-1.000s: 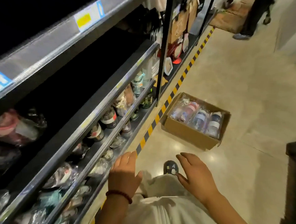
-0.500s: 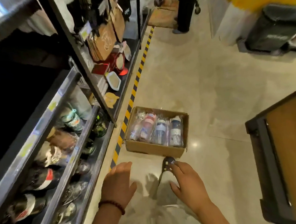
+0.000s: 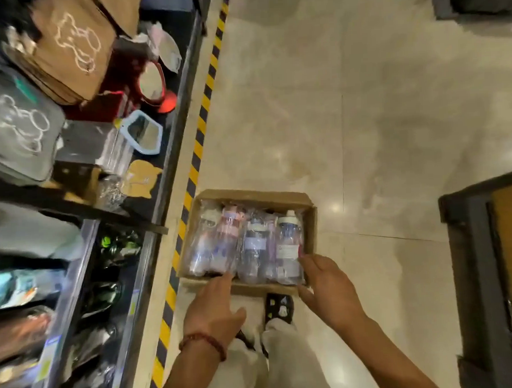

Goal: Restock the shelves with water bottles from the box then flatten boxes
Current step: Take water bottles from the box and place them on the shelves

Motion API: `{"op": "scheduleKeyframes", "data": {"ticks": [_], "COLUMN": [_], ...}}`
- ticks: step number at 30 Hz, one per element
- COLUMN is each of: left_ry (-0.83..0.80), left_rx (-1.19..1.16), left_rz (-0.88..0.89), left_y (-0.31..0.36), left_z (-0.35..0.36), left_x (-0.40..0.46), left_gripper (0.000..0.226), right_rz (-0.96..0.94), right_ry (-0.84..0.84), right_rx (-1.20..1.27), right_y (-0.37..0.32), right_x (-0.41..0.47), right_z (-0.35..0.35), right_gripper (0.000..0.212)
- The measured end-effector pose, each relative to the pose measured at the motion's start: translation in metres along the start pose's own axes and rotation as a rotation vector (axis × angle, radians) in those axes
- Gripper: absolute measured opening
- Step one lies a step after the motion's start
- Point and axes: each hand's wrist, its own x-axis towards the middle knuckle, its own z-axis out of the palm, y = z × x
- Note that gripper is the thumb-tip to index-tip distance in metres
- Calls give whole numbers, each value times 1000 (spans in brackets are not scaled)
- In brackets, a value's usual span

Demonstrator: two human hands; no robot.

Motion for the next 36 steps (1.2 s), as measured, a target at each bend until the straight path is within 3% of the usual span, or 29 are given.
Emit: {"op": "scheduleKeyframes", "data": {"ticks": [7,11,18,23,29,36], "left_ry": [-176,-244,-243,-92,98,211], "left_rx": [37,-39,-183,-380,-338,-428], "left_rz": [-71,-165,-364,-442,-464,-461], "left_y": [-20,-42,-73,-74,-73,-73], "left_z": [79,136,210,251,271,273], "left_x": [163,239,308,323,336,332], "left_gripper": [39,51,68,77,114,95], "right_rz": [223,410,598,682,790,806], "right_ry": [-104,-109,-102,-114,-107,17], "right_rx": [103,190,449,622,807,717], "right_y": [74,117,156,166,173,158], "right_x": [109,147,175,191,209,208], "right_z": [116,191,266,283,287,295], "right_gripper": [49,54,88,87,103,95]}}
